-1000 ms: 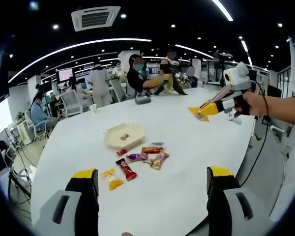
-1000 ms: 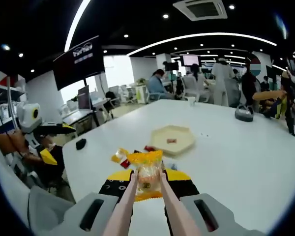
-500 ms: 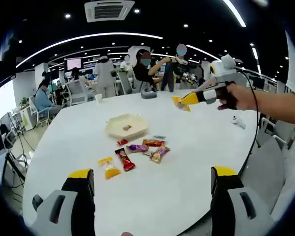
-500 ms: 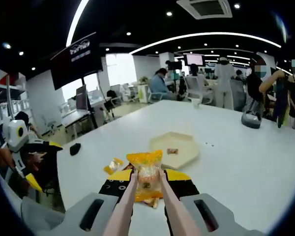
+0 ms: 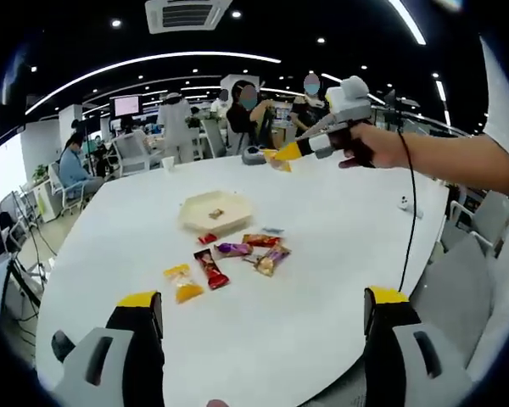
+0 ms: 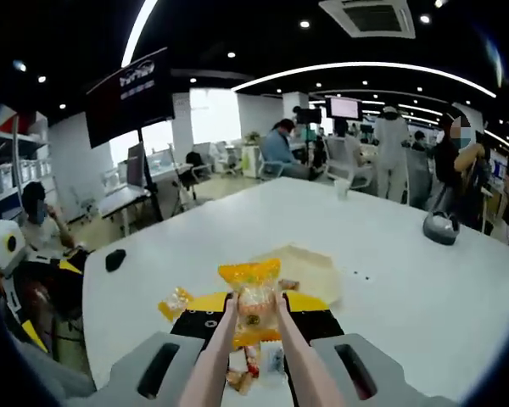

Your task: Place the target food into the container with the food tongs after gripping and lifting it, then release it inside without dropping or visibly crushing the food.

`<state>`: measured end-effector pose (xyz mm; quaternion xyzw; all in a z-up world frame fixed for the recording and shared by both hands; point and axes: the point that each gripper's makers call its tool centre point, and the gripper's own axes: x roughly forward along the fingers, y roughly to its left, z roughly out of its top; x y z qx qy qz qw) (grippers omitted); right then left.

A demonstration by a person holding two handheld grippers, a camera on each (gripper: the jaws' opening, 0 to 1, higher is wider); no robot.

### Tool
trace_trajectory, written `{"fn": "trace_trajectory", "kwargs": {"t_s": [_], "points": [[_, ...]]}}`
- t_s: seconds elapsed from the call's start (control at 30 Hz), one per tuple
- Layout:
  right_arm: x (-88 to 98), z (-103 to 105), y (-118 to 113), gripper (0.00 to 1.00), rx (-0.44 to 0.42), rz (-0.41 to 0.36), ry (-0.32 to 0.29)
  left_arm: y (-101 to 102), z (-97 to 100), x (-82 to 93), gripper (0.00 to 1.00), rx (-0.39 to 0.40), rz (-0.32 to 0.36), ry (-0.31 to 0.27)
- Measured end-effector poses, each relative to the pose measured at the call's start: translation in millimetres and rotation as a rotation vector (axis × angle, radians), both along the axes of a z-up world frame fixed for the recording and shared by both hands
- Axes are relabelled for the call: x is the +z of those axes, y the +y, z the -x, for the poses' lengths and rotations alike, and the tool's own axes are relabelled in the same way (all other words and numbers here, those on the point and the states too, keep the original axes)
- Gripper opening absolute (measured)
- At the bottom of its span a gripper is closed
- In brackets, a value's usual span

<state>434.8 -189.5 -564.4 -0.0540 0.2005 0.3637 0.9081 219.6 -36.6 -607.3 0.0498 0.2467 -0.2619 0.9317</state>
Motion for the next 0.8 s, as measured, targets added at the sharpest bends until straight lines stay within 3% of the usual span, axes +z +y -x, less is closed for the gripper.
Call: {"fn": "trace_trajectory", "kwargs": {"t_s": [0.2, 0.37, 0.8], "points": [[-4.8, -33.1, 12.7, 0.23, 0.014, 0.007, 0.025, 6.4, -0.8, -1.5, 0.99, 0.028, 0.012, 0.007], [-3.7, -46.6, 25.9, 0.23, 0.033, 0.02, 0.011, 13.7, 1.9, -1.5, 0.99, 0.047, 0.002, 0.011], [-6.6, -64.0, 51.9, 0.23, 0.074, 0.08, 0.018, 21.9, 4.1, -7.6, 0.99, 0.093, 0.006, 0.023]]}}
